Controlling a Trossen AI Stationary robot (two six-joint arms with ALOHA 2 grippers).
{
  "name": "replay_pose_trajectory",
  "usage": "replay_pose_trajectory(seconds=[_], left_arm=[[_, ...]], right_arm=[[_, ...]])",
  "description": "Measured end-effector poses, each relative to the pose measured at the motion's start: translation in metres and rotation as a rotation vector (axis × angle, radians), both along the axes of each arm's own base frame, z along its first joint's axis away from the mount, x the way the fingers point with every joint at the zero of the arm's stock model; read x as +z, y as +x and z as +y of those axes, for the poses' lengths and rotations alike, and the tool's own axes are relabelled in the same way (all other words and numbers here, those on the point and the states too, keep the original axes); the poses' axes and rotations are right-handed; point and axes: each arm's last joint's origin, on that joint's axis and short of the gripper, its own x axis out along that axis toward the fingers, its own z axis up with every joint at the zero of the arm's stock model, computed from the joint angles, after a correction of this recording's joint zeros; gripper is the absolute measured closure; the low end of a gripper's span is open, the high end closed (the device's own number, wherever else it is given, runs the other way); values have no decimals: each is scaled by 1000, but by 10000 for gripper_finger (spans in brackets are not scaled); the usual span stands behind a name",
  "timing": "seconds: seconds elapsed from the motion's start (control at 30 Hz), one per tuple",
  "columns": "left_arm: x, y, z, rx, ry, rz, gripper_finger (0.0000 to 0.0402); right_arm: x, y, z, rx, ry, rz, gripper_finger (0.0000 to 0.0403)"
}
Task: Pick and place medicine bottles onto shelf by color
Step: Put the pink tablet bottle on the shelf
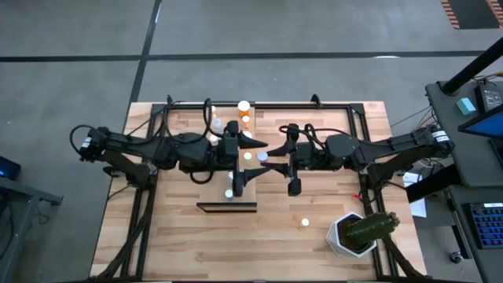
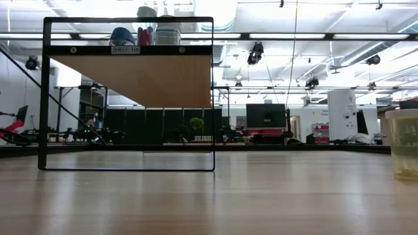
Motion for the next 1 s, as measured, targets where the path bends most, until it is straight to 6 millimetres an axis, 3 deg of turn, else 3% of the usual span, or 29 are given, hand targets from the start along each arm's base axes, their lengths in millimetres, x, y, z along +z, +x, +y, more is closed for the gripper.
replay_pose_trajectory(seconds=[0.33, 1.0], left_arm=[[-9, 2, 0, 4, -28, -36, 122], [-5, -1, 2, 27, -27, -55, 280]], right_arm=[[5, 0, 0, 3, 22, -54, 307], [7, -1, 0, 3, 24, -72, 307]])
